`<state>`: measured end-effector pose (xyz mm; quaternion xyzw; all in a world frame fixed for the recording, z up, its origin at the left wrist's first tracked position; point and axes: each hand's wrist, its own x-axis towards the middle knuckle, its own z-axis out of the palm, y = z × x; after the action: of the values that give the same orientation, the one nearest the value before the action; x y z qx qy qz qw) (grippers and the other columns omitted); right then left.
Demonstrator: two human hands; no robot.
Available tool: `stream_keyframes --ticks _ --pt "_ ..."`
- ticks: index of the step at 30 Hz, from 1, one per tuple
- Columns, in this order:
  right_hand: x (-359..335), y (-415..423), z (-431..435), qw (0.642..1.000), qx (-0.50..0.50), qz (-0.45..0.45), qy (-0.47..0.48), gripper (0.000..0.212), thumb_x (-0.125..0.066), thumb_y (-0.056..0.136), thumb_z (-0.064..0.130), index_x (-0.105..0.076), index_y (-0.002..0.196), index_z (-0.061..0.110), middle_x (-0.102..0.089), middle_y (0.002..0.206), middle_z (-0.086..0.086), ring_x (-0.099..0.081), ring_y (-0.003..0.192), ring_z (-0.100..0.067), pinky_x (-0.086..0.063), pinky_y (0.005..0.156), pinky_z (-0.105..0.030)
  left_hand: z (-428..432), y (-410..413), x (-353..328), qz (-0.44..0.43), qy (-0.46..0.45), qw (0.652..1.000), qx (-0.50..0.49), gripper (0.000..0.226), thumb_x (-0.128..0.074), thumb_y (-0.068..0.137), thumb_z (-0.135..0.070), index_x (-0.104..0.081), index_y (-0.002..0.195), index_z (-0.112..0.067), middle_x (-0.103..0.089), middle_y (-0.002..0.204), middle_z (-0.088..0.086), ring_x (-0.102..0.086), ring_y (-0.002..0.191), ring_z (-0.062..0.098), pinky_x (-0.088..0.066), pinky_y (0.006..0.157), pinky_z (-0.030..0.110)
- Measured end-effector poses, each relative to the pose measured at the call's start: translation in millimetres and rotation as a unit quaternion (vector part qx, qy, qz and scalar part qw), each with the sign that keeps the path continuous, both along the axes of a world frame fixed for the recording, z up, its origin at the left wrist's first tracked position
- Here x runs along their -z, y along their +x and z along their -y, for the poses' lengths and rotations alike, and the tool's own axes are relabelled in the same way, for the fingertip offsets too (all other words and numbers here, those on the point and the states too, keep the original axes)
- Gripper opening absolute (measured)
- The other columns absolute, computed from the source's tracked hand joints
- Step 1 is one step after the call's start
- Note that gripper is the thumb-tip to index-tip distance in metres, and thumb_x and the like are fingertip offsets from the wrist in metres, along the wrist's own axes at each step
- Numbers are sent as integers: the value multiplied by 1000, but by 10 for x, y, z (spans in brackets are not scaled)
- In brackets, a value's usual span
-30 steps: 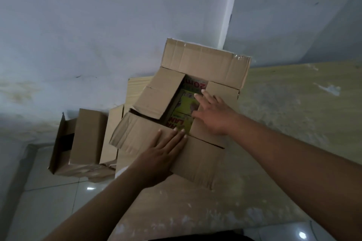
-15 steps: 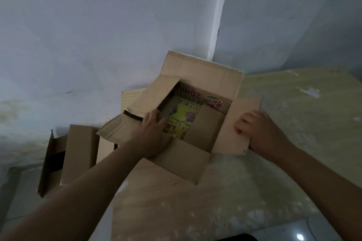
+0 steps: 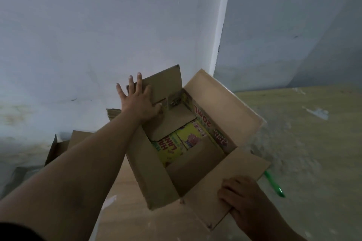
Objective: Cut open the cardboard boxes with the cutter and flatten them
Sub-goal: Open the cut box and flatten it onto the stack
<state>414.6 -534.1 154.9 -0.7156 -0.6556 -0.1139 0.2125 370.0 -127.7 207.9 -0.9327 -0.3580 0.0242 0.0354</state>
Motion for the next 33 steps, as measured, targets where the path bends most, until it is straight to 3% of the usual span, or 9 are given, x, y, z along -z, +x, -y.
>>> stream_keyframes --ticks 5,12,17,21,24,26,28,30,33 --pt "74 15 25 1000 6 0 -12 29 -50 84 9 -72 97 21 -63 91 -2 -61 79 -22 -48 71 -33 -196 62 -51 -88 -87 991 -42 99 -37 90 -82 -11 164 -22 5 173 8 5 159 33 3 119 74" --pt "283 157 113 991 14 -18 -129 47 -44 95 28 -50 142 31 -55 142 -6 -57 127 -26 -52 97 -45 -30 -104 313 -154 -167 972 -61 99 -46 92 -78 4 165 -33 -5 174 2 -13 159 30 0 121 70" --pt "192 229 63 956 -18 -59 -286 98 -55 72 34 -11 160 34 0 169 2 -3 155 -20 -10 121 -42 99 -143 379 -137 -164 976 -35 107 -45 91 -79 7 165 -22 13 173 5 11 159 28 7 119 71" --pt "-59 375 84 924 -54 -95 -367 113 -46 67 88 4 158 43 26 163 12 28 149 -11 16 120 -39 574 -100 310 -97 -216 971 13 99 -36 94 -80 -5 166 -19 11 172 11 14 158 32 1 123 65" --pt "-257 597 88 928 -8 -188 -322 88 -30 76 93 -38 149 44 -14 165 13 -2 152 -9 -4 123 -38 1124 -42 326 -69 -307 945 86 108 -25 79 -97 -37 155 -21 -26 167 10 -23 155 31 -26 123 54" --pt "-253 744 54 952 99 -237 -167 60 -43 83 76 -64 115 30 -50 129 9 -45 123 -13 -38 101 -33 1571 -1 294 -66 -369 918 127 91 -34 86 -88 -51 146 -23 -46 153 4 -45 141 26 -38 116 46" --pt "-184 913 -39 908 268 -318 -42 43 -60 81 57 -60 103 21 -48 110 4 -55 98 -18 -44 76 -30 1986 38 277 -59 -396 902 160 65 -50 97 -67 -52 146 -25 -48 151 -1 -47 137 21 -39 114 40" --pt "-121 1115 -153 795 390 -461 -56 57 -71 79 53 -57 120 16 -53 122 -4 -59 101 -23 -48 78 -32 2251 72 332 -23 -350 913 208 52 -59 97 -58 -59 137 -25 -58 136 -2 -54 123 19 -45 106 38" --pt "-99 1325 -316 694 335 -609 -187 83 -67 74 74 -53 137 20 -60 133 -1 -60 112 -26 -51 91 -39 2382 67 362 -18 -375 907 190 48 -64 98 -50 -57 139 -27 -64 130 -3 -60 116 17 -50 101 37"
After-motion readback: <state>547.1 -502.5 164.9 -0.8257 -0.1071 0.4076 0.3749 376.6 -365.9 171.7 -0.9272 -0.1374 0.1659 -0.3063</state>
